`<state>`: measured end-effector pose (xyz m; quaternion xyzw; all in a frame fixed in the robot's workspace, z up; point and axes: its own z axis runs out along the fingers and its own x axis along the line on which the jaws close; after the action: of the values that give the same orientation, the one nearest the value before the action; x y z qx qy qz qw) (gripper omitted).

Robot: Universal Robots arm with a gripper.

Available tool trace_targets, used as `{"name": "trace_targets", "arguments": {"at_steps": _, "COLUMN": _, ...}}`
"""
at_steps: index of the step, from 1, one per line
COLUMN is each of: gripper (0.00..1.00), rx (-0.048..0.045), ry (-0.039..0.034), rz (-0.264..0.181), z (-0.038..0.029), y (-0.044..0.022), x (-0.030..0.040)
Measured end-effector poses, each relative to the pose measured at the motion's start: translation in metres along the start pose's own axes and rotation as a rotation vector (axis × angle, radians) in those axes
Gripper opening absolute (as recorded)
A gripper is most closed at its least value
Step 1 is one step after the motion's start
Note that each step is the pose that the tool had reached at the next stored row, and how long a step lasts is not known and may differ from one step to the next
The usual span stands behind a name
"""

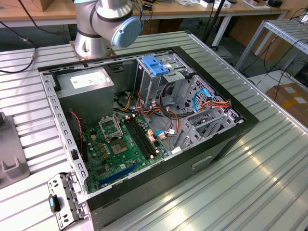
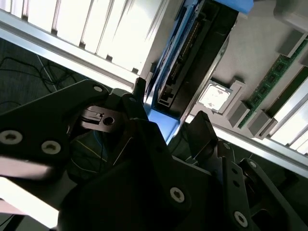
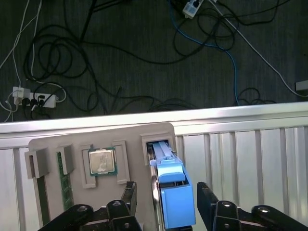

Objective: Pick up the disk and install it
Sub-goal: 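Pick up the disk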

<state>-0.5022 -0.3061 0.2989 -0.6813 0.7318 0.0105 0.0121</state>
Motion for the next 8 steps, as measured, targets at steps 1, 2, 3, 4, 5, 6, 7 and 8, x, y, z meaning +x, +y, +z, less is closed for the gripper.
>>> {"name": "trace_targets", "arguments": {"at_steps": 1, "gripper": 0.62, "rx": 0.0, "ry": 0.0, "rz": 0.0, "z": 0.001, "y": 0.0001, "x": 0.0}}
{"name": "trace_targets", "arguments": {"at_steps": 2, "gripper": 0.62, "rx": 0.0, "ry": 0.0, "rz": -0.001, "z": 0.002, "y": 0.0002, "x": 0.0001}}
{"name": "trace_targets", "arguments": {"at_steps": 3, "gripper": 0.62, "rx": -0.0001, "ry": 0.0, "rz": -0.001, "z": 0.003, "y": 0.0004, "x": 0.0001}}
{"name": "trace_targets", "arguments": {"at_steps": 4, "gripper": 0.62, "rx": -0.0001, "ry": 0.0, "rz": -0.001, "z": 0.0042, "y": 0.0007, "x": 0.0001}}
{"name": "trace_targets", "arguments": {"at_steps": 5, "gripper": 0.62, "rx": -0.0001, "ry": 0.0, "rz": -0.002, "z": 0.0051, "y": 0.0009, "x": 0.0002}}
{"name": "trace_targets", "arguments": {"at_steps": 6, "gripper": 0.62, "rx": -0.0002, "ry": 0.0, "rz": -0.002, "z": 0.0063, "y": 0.0013, "x": 0.0003}}
{"name": "trace_targets", "arguments": {"at_steps": 7, "gripper": 0.62, "rx": -0.0002, "ry": 0.0, "rz": -0.002, "z": 0.0069, "y": 0.0017, "x": 0.0003}}
{"name": "trace_targets", "arguments": {"at_steps": 8, "gripper": 0.62, "rx": 0.0, "ry": -0.0001, "rz": -0.003, "z": 0.0078, "y": 0.0019, "x": 0.0003}}
